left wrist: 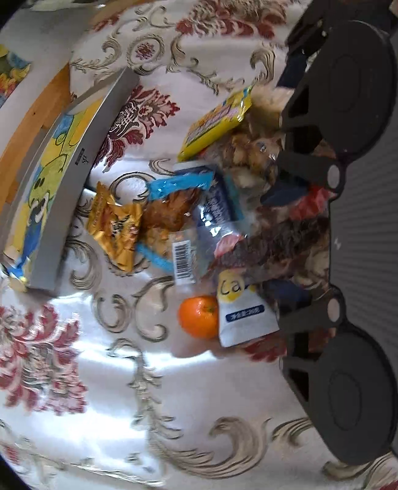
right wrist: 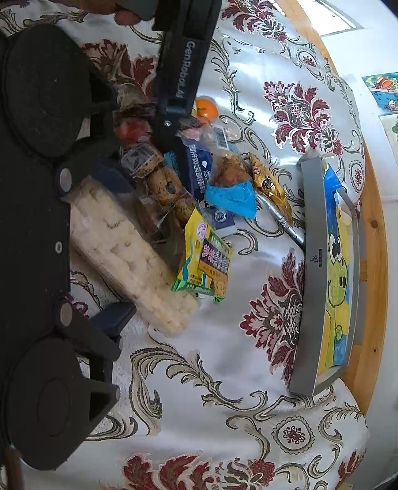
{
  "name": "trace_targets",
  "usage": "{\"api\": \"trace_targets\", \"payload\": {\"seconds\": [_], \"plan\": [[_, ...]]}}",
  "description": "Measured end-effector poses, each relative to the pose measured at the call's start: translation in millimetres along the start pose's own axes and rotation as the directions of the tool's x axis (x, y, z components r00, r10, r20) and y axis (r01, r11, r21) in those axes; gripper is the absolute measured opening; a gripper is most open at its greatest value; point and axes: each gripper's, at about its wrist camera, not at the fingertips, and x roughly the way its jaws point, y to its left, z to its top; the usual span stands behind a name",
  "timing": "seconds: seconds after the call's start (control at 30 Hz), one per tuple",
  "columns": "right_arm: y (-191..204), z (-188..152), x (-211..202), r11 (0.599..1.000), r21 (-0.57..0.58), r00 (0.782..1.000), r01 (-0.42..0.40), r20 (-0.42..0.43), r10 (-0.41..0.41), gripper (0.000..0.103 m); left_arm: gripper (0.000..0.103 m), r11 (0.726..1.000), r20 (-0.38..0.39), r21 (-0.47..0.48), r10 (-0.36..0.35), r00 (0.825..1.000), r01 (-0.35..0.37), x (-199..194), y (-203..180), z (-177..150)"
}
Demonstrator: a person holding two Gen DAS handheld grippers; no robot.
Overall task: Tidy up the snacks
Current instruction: 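Close the left tool on the jerky packet while the right tool grasps the cream rice bar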
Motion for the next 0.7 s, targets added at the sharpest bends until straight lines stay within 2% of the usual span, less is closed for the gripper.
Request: {"api": "trace_targets", "payload": {"seconds": [0.23,0.33,0.47,0.53,0.7], "plan": [[-5.6,0.4,-1.8,1.0,0.02,1.0,0.021,-0.002,-0.021,0.062,0.052,0.999,0.016,-0.02,-0.044,0.999,0.045,-6.4,5.1,-6.1],[-5.1,-0.3,-4.1,0.997,0.006,0.997,0.082,0.009,-0.082,0.054,0.052,0.999,0.033,0.007,-0.045,0.998,0.045,-9.8,2.3,-8.8],[-7.7,-1.1,0.3,0.996,0.012,0.996,0.086,-0.006,-0.086,0.056,0.052,0.999,0.048,0.028,-0.048,0.998,0.046,-13.1,-1.3,-9.5],[-7.5,-1.6,5.5,0.997,0.01,0.996,0.081,-0.03,-0.081,0.061,0.052,0.998,0.053,0.031,-0.047,0.997,0.046,-14.2,-1.9,-10.0],[-5.4,-2.9,8.9,0.996,-0.002,0.995,0.092,-0.033,-0.092,0.061,0.051,0.998,0.073,0.047,-0.054,0.996,0.05,-19.2,-3.9,-10.5]]}}
